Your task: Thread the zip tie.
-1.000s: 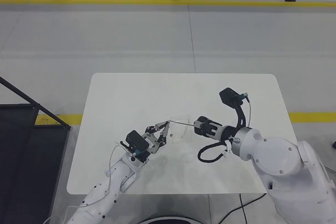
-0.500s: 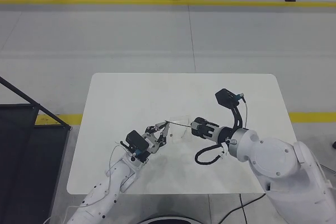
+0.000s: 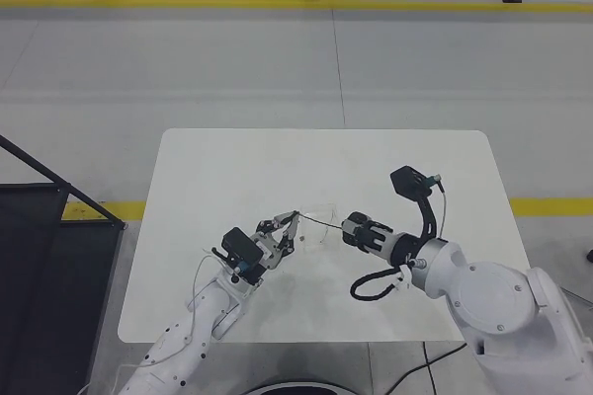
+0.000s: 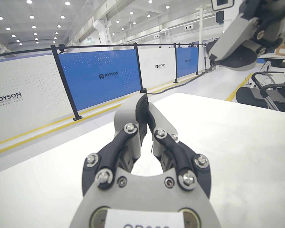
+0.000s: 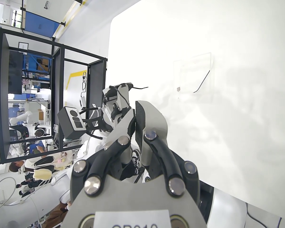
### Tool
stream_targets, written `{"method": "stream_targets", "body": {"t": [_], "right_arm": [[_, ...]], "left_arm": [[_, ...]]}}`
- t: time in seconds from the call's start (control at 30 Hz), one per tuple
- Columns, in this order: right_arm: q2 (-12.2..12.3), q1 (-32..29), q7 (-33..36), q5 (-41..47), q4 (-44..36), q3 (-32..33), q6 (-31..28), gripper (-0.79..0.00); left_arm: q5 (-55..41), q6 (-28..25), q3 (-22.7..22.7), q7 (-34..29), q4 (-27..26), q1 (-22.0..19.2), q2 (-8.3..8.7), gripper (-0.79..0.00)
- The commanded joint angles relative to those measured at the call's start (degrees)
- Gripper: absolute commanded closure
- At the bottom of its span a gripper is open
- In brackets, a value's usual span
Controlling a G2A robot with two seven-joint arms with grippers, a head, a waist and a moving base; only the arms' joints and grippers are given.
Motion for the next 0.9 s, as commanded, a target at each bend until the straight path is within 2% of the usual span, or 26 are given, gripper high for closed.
{"method": "stream_targets", "body": {"t": [0.0,0.77,0.87], "right_arm": [[0.1,-1.2,-0.2,1.1,-0.5,0.6,-1.3,0.0],[0.1,-1.7,-0.2,2.2,-0.6,0.8,-2.5,0.0],[-0.1,-2.6,-2.3,3.1,0.4,0.8,-3.0,0.0]], "left_arm": [[0.0,0.0,0.0,-0.1,0.0,0.0,0.0,0.0],[0.0,0.0,0.0,-0.1,0.0,0.0,0.0,0.0],[0.0,0.0,0.0,-0.1,0.0,0.0,0.0,0.0]]}}
